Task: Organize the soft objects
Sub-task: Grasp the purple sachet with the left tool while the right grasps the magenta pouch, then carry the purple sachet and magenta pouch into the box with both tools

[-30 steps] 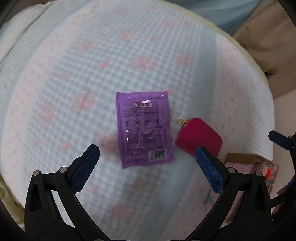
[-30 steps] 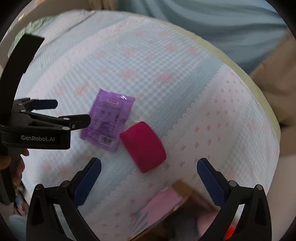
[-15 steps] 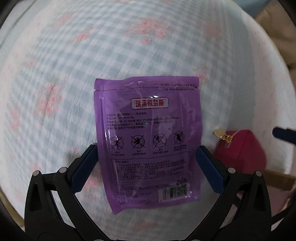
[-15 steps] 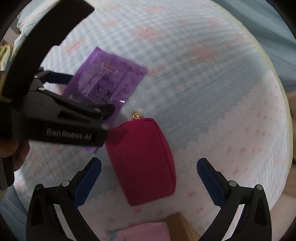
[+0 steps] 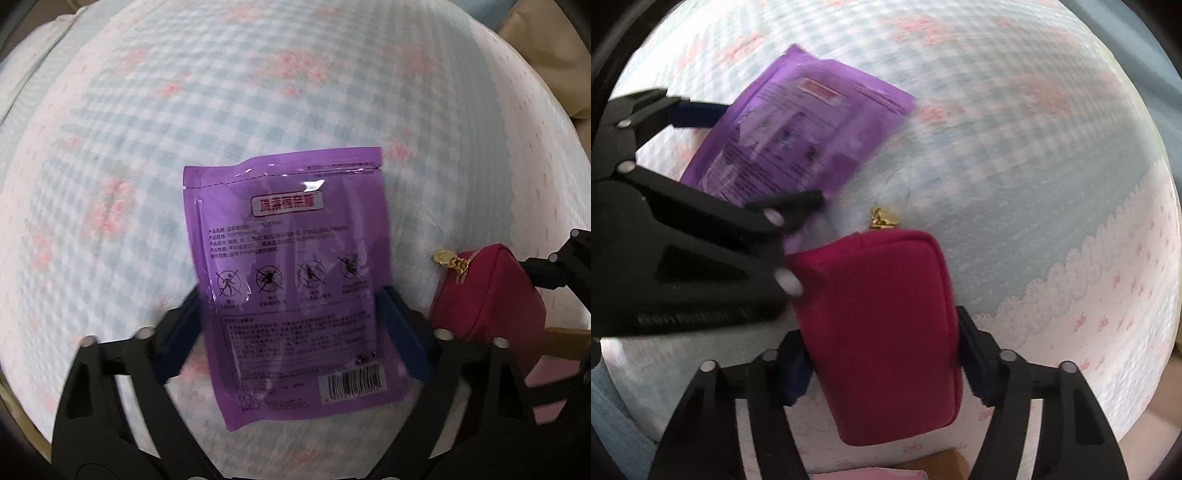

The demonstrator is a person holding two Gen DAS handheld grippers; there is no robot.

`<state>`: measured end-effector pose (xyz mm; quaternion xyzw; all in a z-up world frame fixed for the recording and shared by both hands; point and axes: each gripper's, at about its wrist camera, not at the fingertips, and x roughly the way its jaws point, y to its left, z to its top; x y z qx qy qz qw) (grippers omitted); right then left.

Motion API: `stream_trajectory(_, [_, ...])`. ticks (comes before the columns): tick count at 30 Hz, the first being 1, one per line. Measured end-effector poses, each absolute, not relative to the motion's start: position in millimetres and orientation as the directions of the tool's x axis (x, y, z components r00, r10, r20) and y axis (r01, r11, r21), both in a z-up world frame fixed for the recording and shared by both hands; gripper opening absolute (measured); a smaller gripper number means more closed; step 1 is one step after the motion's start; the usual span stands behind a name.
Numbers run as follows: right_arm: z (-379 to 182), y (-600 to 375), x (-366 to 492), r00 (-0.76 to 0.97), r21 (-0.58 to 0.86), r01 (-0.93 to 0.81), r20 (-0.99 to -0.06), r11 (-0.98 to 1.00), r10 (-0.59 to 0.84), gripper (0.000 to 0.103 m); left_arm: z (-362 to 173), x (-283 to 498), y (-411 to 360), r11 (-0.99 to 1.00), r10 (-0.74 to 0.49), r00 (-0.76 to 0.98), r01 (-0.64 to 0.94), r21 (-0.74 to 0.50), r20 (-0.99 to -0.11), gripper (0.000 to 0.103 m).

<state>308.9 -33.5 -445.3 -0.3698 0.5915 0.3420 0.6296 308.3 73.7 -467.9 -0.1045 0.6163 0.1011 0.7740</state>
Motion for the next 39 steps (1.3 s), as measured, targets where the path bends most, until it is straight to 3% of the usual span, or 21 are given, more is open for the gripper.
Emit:
stream_trajectory(4, [-440,-35,310,0.069,-0.053,-0.855,-0.998,0.516,0.012,0.053,-465,298,79,0.96,0.024,0.232,-0.276,-0.042,-0.972,0.065])
stream_trajectory(8, [-431,-36,313,0.057,-0.014,-0.826,-0.997,0.563,0.06,0.048,-458,288,101,0.945,0.01,0.242,-0.321,-0.07,-0.97,0.032])
stream_trajectory(9, [-429,-36,314,0.053,-0.003,-0.816,-0.996,0.578,0.07,0.046,-456,285,107,0.939,-0.008,0.248,-0.332,-0.093,-0.969,0.029])
stream_trajectory(21, [-373,-53,325,0.081,0.081,-0.656,-0.981,0.75,0.177,0.04,-401,272,128,0.937,-0.014,0.302,-0.329,-0.118,-0.953,0.026])
stream_trajectory(27, [-315,-80,323,0.142,0.119,-0.569,-0.96,0.814,0.24,0.04,-342,264,121,0.946,0.0,0.365,-0.302,-0.118,-0.931,0.026])
stream_trajectory(39, [-196,-143,240,0.329,0.17,-0.443,-0.883,0.88,0.336,0.04,-212,218,65,0.979,0.001,0.516,-0.176,-0.105,-0.857,0.026])
